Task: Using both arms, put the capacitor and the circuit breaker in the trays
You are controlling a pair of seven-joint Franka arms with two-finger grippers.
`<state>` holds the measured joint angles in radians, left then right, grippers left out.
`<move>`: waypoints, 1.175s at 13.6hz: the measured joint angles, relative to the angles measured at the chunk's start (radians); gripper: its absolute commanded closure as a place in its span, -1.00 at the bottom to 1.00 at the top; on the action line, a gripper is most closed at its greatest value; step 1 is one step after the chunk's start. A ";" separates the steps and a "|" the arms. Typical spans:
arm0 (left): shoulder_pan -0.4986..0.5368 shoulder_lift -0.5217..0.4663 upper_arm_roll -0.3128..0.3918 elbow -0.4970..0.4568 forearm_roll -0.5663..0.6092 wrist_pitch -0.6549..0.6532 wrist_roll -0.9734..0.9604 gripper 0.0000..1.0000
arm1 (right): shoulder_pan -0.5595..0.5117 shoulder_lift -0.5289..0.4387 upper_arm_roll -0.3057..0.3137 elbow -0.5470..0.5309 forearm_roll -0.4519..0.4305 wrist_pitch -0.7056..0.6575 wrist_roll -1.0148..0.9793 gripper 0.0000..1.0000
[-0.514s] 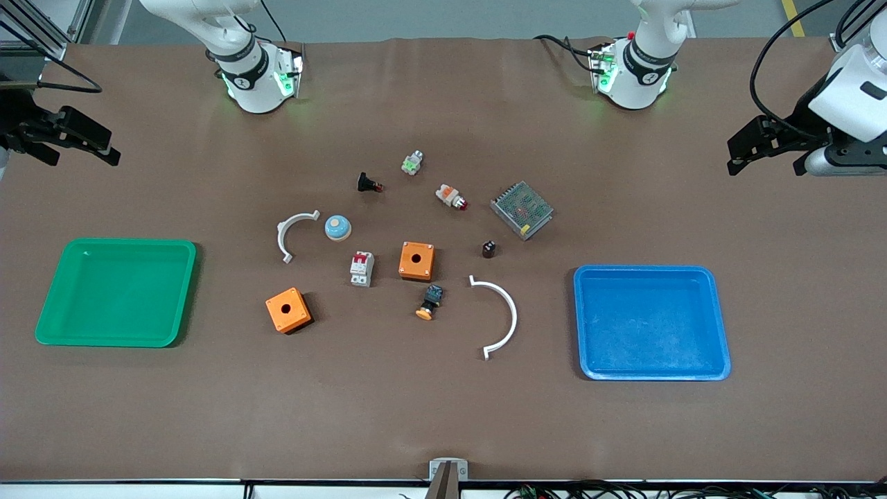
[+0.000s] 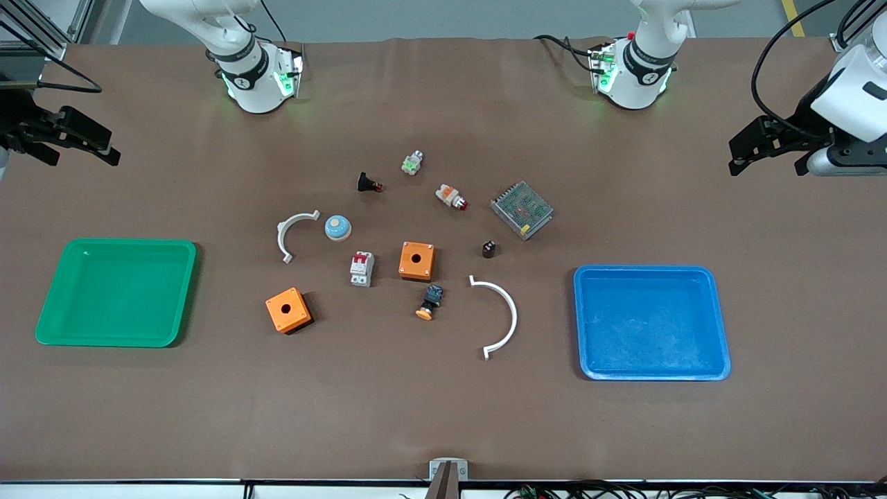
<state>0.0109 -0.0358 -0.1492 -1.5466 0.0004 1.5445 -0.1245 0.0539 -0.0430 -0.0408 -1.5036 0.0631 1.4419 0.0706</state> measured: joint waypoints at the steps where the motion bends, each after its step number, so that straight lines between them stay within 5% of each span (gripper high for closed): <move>1: 0.000 0.004 0.000 -0.001 0.000 -0.001 0.000 -1.00 | 0.000 0.000 0.000 0.000 0.000 0.000 0.000 -1.00; 5: 0.000 0.038 -0.002 -0.028 0.000 0.023 -0.007 -1.00 | 0.000 0.001 0.006 0.000 0.000 0.000 0.000 -1.00; 9: -0.005 0.047 -0.016 -0.162 0.000 0.174 -0.036 -1.00 | 0.029 0.036 0.020 0.000 0.000 0.007 0.000 -1.00; 16: -0.017 0.149 -0.207 -0.331 0.000 0.451 -0.285 -1.00 | 0.129 0.152 0.023 -0.001 0.016 0.109 0.007 -1.00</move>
<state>-0.0058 0.1131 -0.3565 -1.8772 0.0004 1.9955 -0.4096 0.1833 0.1089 -0.0178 -1.5042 0.0792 1.5510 0.0779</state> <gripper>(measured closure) 0.000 0.000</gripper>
